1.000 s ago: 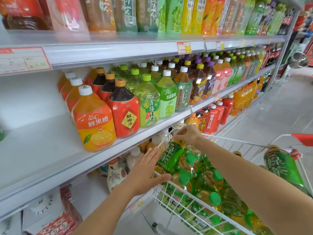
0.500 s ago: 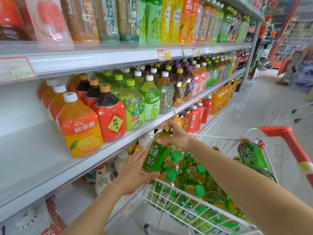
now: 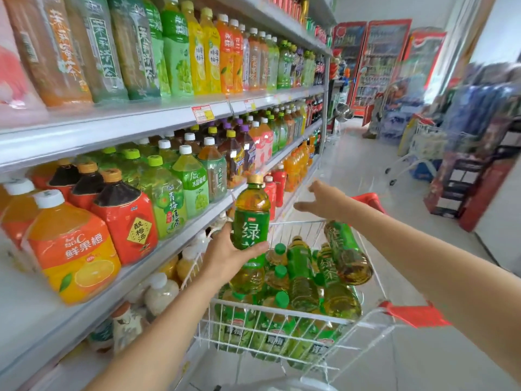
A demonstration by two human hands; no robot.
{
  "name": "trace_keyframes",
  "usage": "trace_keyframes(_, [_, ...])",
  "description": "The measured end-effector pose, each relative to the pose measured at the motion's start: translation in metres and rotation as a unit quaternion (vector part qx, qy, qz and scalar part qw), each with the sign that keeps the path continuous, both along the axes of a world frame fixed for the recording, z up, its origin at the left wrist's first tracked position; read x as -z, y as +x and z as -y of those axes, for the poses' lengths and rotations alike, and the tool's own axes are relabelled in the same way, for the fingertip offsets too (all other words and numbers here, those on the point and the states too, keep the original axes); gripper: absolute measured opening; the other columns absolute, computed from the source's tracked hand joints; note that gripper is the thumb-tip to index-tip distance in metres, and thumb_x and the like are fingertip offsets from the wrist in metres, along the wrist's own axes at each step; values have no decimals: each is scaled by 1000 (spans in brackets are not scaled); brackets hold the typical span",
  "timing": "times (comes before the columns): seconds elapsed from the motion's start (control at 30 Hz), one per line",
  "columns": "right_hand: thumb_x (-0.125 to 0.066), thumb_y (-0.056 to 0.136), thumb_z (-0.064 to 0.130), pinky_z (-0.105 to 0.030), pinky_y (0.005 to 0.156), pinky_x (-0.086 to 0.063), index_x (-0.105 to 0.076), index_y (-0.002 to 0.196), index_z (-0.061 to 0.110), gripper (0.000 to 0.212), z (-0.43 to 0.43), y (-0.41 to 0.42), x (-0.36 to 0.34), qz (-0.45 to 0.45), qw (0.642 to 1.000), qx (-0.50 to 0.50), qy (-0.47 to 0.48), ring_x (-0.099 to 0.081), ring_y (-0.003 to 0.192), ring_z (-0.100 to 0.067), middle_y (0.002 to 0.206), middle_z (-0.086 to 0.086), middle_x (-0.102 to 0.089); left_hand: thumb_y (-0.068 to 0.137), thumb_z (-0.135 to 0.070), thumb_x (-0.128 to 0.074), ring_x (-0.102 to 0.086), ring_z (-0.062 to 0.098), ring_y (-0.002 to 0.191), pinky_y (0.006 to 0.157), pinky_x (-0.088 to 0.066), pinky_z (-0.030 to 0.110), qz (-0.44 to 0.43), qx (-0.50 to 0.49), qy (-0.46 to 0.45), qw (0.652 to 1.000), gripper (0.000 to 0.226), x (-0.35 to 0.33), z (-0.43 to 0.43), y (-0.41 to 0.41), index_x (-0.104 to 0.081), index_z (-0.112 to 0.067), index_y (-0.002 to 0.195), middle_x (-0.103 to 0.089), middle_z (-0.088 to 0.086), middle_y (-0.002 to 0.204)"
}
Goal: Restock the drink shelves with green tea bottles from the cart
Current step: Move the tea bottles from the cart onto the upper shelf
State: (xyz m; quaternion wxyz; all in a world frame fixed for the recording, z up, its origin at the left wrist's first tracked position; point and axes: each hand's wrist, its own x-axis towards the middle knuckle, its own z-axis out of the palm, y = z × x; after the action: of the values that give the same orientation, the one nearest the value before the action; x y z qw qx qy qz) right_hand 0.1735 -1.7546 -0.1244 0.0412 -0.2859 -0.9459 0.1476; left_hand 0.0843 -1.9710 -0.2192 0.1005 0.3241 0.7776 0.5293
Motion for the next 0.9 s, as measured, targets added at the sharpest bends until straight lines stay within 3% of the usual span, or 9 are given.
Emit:
trace_keyframes(0.07, [-50,86,64,-34,96,-46,-45,138,4,79,-15,20,23,186,973,61,119,-54,119,-31,134,-14,-54,67,-47,-82,-54,-6,84,67,-40,16,-7,-5,-7,1000,56,2,4,3,-52,-30,111,-60,-19,94])
trace_keyframes(0.17, [-55,78,71,-38,96,-46,-42,140,6,90,-14,34,55,247,958,89,112,-47,128,-34,143,-14,-47,66,-51,-82,-57,-4,83,63,-40,14,5,-9,-13,1000,57,4,14,4,-57,-27,111,-66,-13,99])
trace_keyframes(0.27, [-64,84,46,-36,84,-51,-41,138,6,71,-9,37,63,204,963,116,136,-56,116,-31,139,-15,-48,62,-59,-80,-61,-2,81,61,-42,14,12,-17,-20,1000,59,6,25,3,-59,-27,108,-68,-13,95])
trace_keyframes(0.33, [-61,85,44,-34,83,-52,-43,136,6,66,-12,37,61,178,967,141,113,-59,108,-29,137,-16,-49,51,-73,-77,-67,6,84,72,-54,29,19,-25,-13,999,71,10,31,0,-61,-30,105,-71,-12,94])
trace_keyframes(0.47, [-69,78,45,-32,73,-54,-50,126,1,68,-26,38,41,94,975,165,-116,-65,91,-29,112,-16,-63,44,-80,-72,-68,10,86,82,-56,43,26,-56,13,998,72,11,47,-3,-63,-33,97,-73,-13,92])
trace_keyframes(0.6, [-87,55,38,-39,82,-58,-56,115,-2,79,3,27,10,-59,930,86,-353,-70,92,-32,105,-21,-70,47,-75,-71,-69,10,84,82,-56,42,16,-105,63,992,65,-10,69,-1,-67,-31,95,-74,-13,88])
trace_keyframes(0.73, [-77,66,27,-26,68,-57,-48,125,0,72,82,11,-33,-213,850,-101,-472,-65,100,-23,118,-15,-62,61,-53,-84,-70,3,80,77,-57,35,-35,-161,140,976,39,-53,109,10,-70,-30,89,-75,-15,83])
trace_keyframes(0.83, [-72,78,12,-17,60,-52,-52,113,11,41,144,-4,-62,-294,787,-211,-499,-64,78,-5,101,-3,-57,63,-45,-86,-71,3,79,76,-58,35,-99,-211,182,955,28,-92,149,19,-70,-35,84,-75,-18,82])
trace_keyframes(0.9, [-77,73,14,-14,58,-47,-51,117,13,51,181,-19,-77,-315,751,-273,-511,-61,74,-2,100,-2,-52,57,-51,-84,-70,2,76,73,-58,33,-137,-256,196,937,32,-116,181,26,-71,-36,82,-74,-19,79])
